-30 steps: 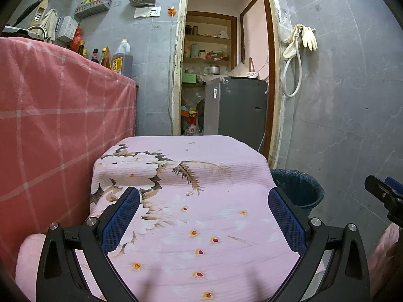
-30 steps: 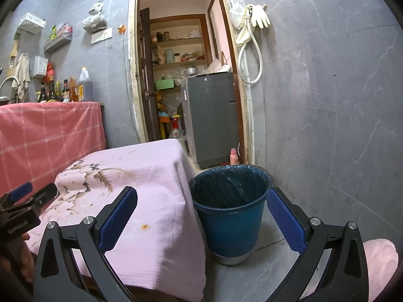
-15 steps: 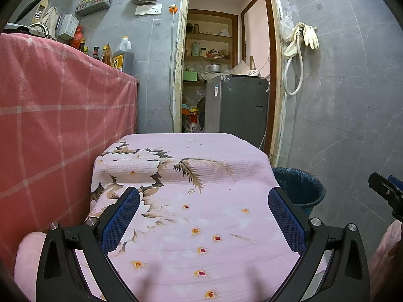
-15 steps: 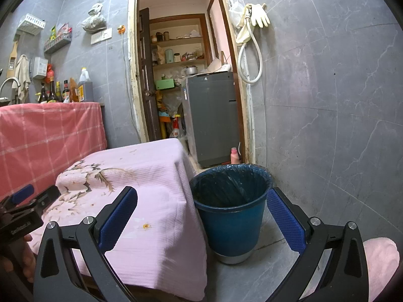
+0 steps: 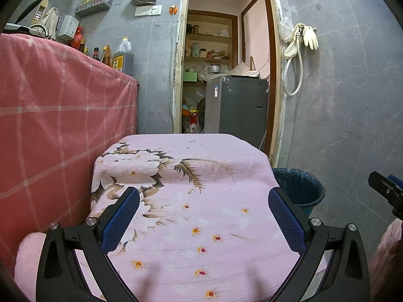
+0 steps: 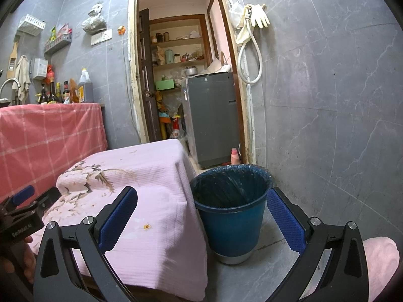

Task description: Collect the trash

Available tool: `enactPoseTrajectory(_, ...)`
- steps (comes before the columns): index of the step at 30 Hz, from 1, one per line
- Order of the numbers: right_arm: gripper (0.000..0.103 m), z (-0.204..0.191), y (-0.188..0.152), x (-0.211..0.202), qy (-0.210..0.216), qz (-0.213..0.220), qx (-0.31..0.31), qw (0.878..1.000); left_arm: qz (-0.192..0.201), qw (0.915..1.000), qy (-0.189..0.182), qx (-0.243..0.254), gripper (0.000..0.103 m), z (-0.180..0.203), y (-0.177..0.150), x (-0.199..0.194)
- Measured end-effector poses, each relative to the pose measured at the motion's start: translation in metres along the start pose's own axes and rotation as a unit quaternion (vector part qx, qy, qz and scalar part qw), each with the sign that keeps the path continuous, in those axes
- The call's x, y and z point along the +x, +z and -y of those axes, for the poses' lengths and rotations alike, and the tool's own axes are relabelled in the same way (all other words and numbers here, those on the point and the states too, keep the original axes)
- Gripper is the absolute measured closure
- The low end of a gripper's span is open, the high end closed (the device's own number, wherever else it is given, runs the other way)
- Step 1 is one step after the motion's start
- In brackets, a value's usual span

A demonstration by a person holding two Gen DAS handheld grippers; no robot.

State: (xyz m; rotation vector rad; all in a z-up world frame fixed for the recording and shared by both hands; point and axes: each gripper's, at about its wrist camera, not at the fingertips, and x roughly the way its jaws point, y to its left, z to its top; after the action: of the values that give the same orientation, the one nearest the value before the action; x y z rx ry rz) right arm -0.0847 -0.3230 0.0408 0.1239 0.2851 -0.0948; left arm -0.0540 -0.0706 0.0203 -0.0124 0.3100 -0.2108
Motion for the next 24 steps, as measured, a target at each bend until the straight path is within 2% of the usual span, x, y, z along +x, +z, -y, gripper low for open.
enactPoseTrajectory(24, 0.000, -0.0038, -0.0001, -0.0030, -0.002, 0.000, 0.001, 1.000, 0.002, 1.0000, -0.002, 0.002, 0.003, -0.0012, -0.0005, -0.0026)
